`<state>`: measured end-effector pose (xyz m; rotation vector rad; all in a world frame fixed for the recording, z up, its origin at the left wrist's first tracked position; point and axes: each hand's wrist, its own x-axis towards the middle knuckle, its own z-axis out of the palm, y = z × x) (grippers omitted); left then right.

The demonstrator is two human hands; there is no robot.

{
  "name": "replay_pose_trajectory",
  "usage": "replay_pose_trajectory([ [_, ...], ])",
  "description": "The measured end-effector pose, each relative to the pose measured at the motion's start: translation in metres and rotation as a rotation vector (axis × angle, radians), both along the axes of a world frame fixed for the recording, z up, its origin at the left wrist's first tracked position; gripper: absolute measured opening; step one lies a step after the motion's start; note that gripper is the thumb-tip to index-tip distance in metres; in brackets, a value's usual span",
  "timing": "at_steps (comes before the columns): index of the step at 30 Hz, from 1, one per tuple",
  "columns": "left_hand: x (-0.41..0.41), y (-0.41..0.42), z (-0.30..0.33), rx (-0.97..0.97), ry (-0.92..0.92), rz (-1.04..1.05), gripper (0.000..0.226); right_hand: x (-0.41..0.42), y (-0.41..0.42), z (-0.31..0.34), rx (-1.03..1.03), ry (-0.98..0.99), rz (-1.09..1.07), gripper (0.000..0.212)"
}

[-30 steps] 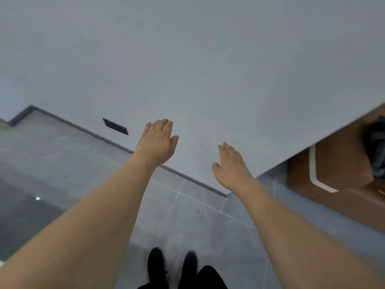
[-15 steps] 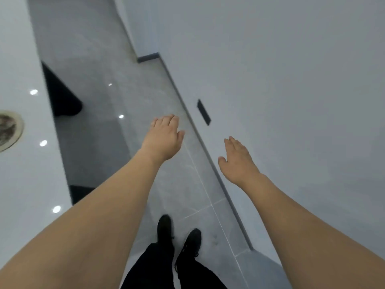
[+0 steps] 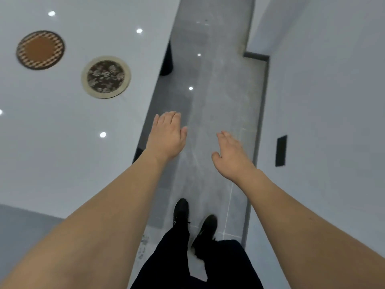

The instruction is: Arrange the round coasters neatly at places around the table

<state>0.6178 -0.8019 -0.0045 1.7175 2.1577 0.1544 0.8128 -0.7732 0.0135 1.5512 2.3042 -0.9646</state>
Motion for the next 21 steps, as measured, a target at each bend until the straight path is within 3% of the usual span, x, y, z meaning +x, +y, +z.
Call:
replay_pose_trajectory([
  [9, -0.064, -0.013, 0.003, -0.067, 0.077, 0.470, 0.046, -0.104, 0.087, -0.002, -0.013, 0.055, 0.459, 0.061],
  [21, -0.160, -0.006, -0.013, 0.023, -0.123, 1.036, 0.051, -0.280, 0.143, -0.001, 0.054, 0.109, 0.870, 0.058],
])
